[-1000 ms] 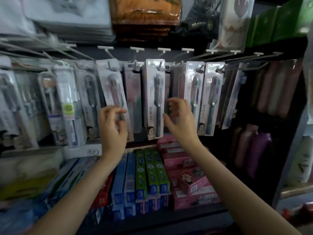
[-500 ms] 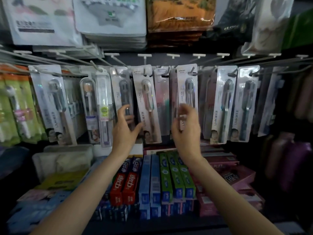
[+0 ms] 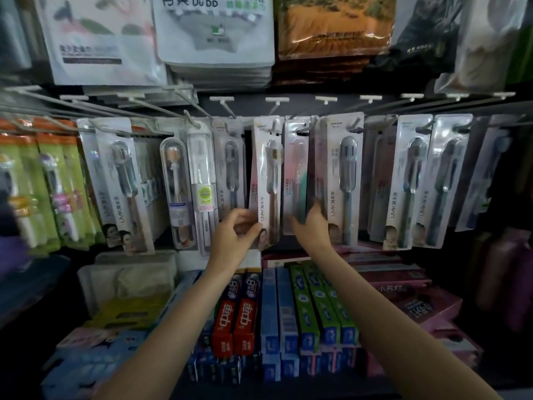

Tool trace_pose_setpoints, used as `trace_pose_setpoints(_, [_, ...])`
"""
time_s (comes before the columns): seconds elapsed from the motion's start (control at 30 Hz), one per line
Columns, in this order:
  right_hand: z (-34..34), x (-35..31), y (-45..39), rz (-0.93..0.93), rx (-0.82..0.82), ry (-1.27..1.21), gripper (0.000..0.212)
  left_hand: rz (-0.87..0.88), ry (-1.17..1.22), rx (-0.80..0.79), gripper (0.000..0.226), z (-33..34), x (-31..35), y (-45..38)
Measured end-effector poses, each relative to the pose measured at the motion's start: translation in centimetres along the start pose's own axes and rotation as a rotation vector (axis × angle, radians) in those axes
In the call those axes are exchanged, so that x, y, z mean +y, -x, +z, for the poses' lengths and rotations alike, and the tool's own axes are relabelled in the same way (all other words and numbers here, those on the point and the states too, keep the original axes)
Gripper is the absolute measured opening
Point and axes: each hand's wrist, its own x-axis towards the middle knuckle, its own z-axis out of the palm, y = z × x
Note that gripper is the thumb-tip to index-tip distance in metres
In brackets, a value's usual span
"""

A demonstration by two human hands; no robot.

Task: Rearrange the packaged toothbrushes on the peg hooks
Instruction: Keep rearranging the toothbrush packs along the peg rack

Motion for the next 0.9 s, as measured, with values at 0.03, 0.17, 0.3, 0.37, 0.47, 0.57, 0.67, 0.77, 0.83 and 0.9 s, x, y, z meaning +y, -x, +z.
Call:
trace_pose_setpoints(0.03, [0.3, 0.0, -0.1, 0.024, -0.005, -0.005, 0.064, -0.011, 0.016, -0.018, 0.027, -0.3, 0.1, 0.0])
trace_pose_setpoints(0.17, [1.1, -0.2, 0.0, 0.025, 0.054, -0.005, 0.055, -0.007, -0.085, -0.031, 0.036, -0.6, 0.7, 0.0])
trace_pose_setpoints(0.3, [1.1, -0.1, 1.1, -0.063, 0.133, 0.043, 0.051, 0.025, -0.163, 0.008, 0.021, -1.5, 1.0, -0.5])
trace_pose_setpoints(0.37, [1.0, -0.4, 2.3, -0.161, 0.147, 0.053, 0.056, 0.043, -0.190, 0.030, 0.019, -2.0, 1.0, -0.4])
trace_pose_setpoints(0.47, [0.9, -1.4, 4.0, -0.294, 0.131, 0.125, 0.063, 0.056, -0.218, 0.061, 0.020, -2.2, 0.9, -0.3])
trace_pose_setpoints(0.57, [-0.1, -2.0, 4.8, -0.341, 0.155, 0.254, 0.063, 0.058, -0.205, 0.036, 0.017, -1.9, 0.8, -0.1])
trace_pose_setpoints(0.67, [-2.1, -2.7, 5.6, -0.355, 0.195, 0.351, 0.059, 0.071, -0.178, 0.041, 0.014, -1.3, 0.4, 0.1])
trace_pose_setpoints(0.77, [-4.3, -3.3, 5.9, -0.359, 0.290, 0.476, 0.058, 0.055, -0.165, 0.047, 0.015, -0.3, 0.5, 0.6])
trace_pose_setpoints(0.83, [-5.2, -3.5, 5.5, -0.356, 0.284, 0.533, 0.062, 0.058, -0.153, 0.058, 0.016, 0.3, 0.7, 0.9])
trace_pose_setpoints(0.9, [-5.9, -3.6, 5.2, -0.353, 0.241, 0.598, 0.060, 0.065, -0.153, 0.069, 0.016, 0.6, 0.8, 1.1])
